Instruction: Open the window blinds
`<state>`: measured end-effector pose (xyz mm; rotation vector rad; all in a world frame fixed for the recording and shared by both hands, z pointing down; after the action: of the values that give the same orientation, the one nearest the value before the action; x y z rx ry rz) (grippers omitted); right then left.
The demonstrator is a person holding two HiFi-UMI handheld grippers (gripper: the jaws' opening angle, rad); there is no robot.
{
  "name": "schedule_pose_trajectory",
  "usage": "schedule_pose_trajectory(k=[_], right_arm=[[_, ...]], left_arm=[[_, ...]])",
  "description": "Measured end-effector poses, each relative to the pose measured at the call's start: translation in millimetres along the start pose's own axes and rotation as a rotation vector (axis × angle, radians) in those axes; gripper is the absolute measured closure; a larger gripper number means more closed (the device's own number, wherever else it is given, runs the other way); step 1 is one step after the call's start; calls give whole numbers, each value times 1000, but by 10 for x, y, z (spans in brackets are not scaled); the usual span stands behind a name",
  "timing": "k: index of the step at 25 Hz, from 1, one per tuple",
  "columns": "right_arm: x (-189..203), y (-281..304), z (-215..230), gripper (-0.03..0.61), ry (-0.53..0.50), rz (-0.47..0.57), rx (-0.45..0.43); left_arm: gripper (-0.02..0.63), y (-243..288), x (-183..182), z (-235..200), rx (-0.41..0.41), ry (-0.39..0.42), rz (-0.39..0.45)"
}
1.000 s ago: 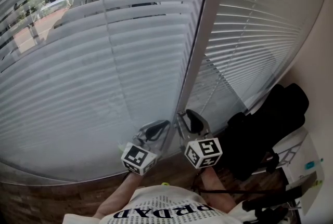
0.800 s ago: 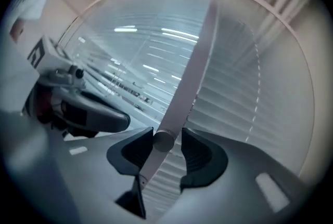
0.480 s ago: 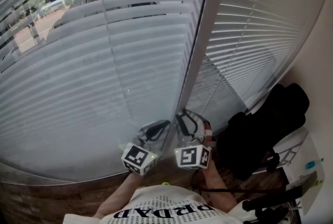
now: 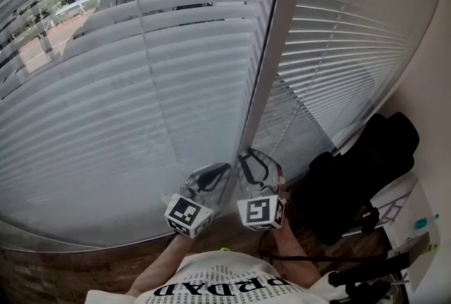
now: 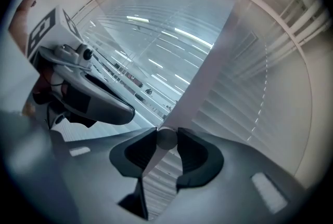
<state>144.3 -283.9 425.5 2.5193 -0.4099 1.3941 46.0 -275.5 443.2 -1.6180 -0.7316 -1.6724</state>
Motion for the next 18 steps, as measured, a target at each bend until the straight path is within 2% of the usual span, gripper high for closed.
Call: schedule_pose_trajectory(k=[7, 18], right_arm=[[4, -1, 31, 445, 106, 19, -6], [40, -5, 73, 445, 330, 39, -20]], left_arm=[[621, 10, 0, 0, -1, 2, -1], [621, 4, -4, -2, -2, 3, -3]])
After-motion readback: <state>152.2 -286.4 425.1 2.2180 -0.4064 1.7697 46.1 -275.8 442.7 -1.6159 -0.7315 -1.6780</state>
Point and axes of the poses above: the fingertips, and each gripper's own axes: y forward along the fingers, z to its right, x out of its underside, the point moved 6 cm from there along -y, backward along the fingers, and after that the axes turned 3 degrees about y, right-handed, at the moved point
